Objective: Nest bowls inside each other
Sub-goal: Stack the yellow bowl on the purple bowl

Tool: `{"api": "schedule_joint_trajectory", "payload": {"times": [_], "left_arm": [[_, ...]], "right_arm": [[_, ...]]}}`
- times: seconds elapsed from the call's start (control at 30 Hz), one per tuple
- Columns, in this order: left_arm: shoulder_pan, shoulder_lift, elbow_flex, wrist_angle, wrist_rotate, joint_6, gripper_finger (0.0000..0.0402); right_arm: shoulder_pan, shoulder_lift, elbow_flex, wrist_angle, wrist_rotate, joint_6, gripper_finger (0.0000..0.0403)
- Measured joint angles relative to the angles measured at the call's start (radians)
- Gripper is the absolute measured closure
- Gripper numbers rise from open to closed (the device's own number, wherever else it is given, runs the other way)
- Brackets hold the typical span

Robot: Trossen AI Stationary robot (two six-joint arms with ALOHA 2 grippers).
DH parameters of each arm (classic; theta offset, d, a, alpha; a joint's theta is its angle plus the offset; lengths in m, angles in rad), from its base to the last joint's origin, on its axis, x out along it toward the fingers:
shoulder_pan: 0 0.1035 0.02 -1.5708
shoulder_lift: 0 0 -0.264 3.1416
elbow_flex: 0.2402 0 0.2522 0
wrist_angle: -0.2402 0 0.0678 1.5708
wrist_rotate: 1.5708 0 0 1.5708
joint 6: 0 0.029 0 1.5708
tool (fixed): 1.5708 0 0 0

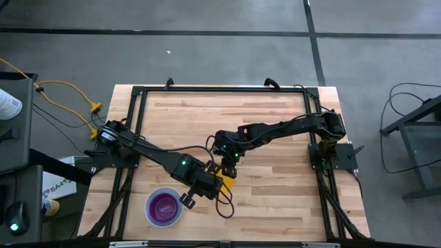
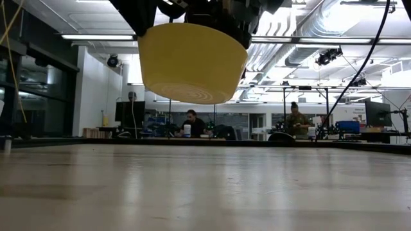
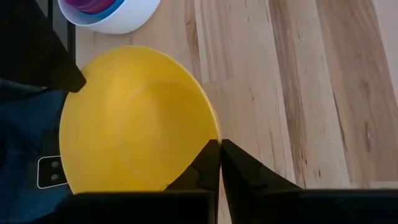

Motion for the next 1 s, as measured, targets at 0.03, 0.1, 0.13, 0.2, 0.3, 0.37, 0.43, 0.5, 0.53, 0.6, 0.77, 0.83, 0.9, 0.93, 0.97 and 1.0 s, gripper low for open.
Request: {"api": "schedule_joint_trajectory", "payload": {"times": [0.03,0.1,0.13,0.2,0.3,0.37,0.43,0.5,0.53,0.6,0.77,0.83,0.9,0.93,0.97,1.0], "left_arm": [[0.000,0.000,0.000,0.000,0.000,0.000,0.0400],[0.000,0.000,0.000,0.000,0.000,0.000,0.0400],[0.000,0.000,0.000,0.002,0.000,0.000,0.0400],[0.000,0.000,0.000,0.006,0.000,-0.001,0.0400],[0.000,0.000,0.000,0.006,0.000,-0.001,0.0399],[0.000,0.000,0.000,0.005,0.001,-0.001,0.0391],[0.000,0.000,0.000,0.004,0.001,-0.004,0.0378],[0.000,0.000,0.000,0.003,0.000,-0.008,0.0363],[0.000,0.000,0.000,0.003,0.000,-0.008,0.0356],[0.000,0.000,0.000,0.003,0.000,-0.008,0.0346],[0.000,0.000,0.000,0.005,0.000,-0.008,0.0340],[0.000,0.000,0.000,0.005,0.000,-0.008,0.0339],[0.000,0.000,0.000,0.006,0.000,-0.008,0.0339],[0.000,0.000,0.000,0.006,0.000,-0.008,0.0339],[0.000,0.000,0.000,0.007,0.000,-0.007,0.0339],[0.000,0.000,0.000,0.010,0.000,-0.007,0.0339]], "right_arm": [[0.000,0.000,0.000,0.002,-0.001,0.000,0.0399],[0.000,0.000,0.000,0.007,-0.002,0.000,0.0399],[0.000,0.000,0.000,0.007,-0.004,0.000,0.0399],[0.000,0.000,0.000,0.007,-0.005,0.000,0.0399],[0.000,0.000,0.000,0.007,-0.006,0.000,0.0399],[0.000,0.000,0.000,0.006,-0.006,0.000,0.0399],[0.000,0.000,0.000,0.006,-0.007,0.000,0.0399],[0.001,0.000,0.000,0.006,-0.008,0.000,0.0399],[0.001,0.000,0.000,0.006,-0.009,0.000,0.0399],[0.001,0.000,0.000,0.006,-0.009,0.000,0.0399],[0.001,0.000,0.000,0.006,-0.010,0.000,0.0399],[0.001,0.000,0.000,0.006,-0.010,0.000,0.0399],[0.001,0.000,0.000,0.006,-0.010,0.000,0.0399],[0.001,0.000,0.000,0.006,-0.010,0.000,0.0399],[0.001,0.000,0.000,0.006,-0.010,0.000,0.0399],[0.001,0.000,0.000,0.006,-0.010,0.000,0.0399]]}}
